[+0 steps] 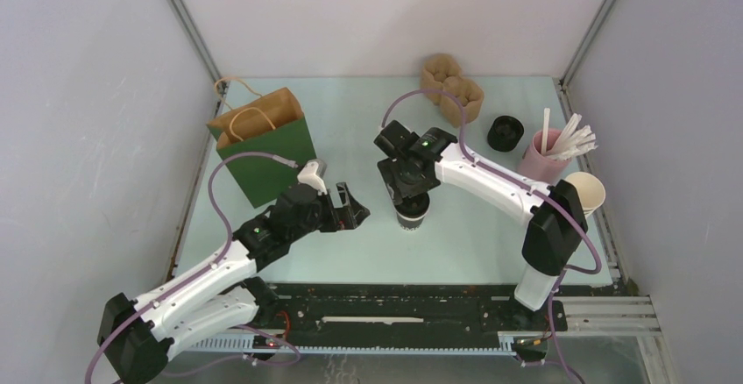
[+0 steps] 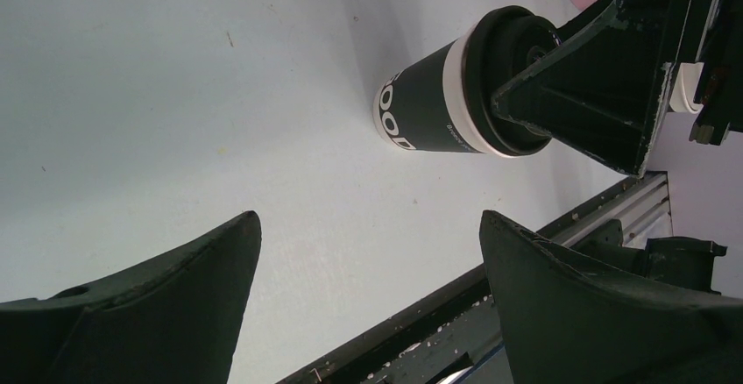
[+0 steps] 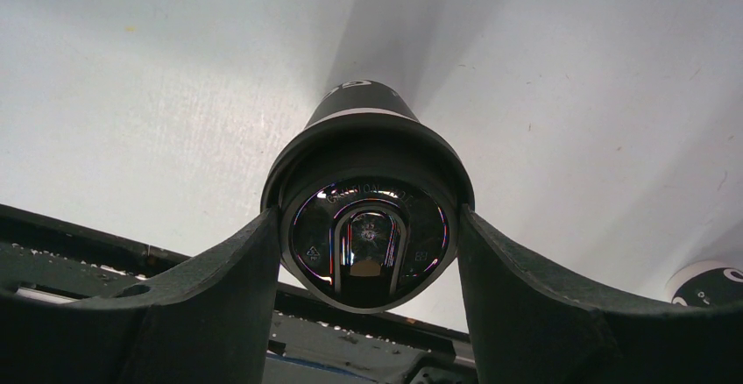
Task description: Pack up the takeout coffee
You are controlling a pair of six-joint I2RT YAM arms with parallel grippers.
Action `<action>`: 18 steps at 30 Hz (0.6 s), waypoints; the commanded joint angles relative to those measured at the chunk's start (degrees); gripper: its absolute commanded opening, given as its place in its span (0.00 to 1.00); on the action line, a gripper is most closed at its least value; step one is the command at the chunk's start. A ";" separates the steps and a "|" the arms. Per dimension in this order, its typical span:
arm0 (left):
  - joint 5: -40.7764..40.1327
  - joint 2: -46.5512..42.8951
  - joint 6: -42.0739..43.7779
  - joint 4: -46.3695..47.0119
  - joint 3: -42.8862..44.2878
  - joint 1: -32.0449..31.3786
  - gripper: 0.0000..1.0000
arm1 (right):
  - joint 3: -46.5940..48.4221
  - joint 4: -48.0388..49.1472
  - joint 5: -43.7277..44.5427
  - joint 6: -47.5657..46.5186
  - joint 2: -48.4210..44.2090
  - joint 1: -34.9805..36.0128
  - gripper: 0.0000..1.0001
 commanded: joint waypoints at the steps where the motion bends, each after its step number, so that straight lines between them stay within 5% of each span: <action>1: 0.66 -0.50 1.01 2.11 -0.17 0.33 1.00 | 0.54 -0.22 -0.09 -0.38 -1.16 -0.13 0.65; 18: 0.62 -0.53 1.01 1.83 0.00 0.32 1.00 | -1.55 1.20 -0.26 -0.27 -0.21 -0.35 0.65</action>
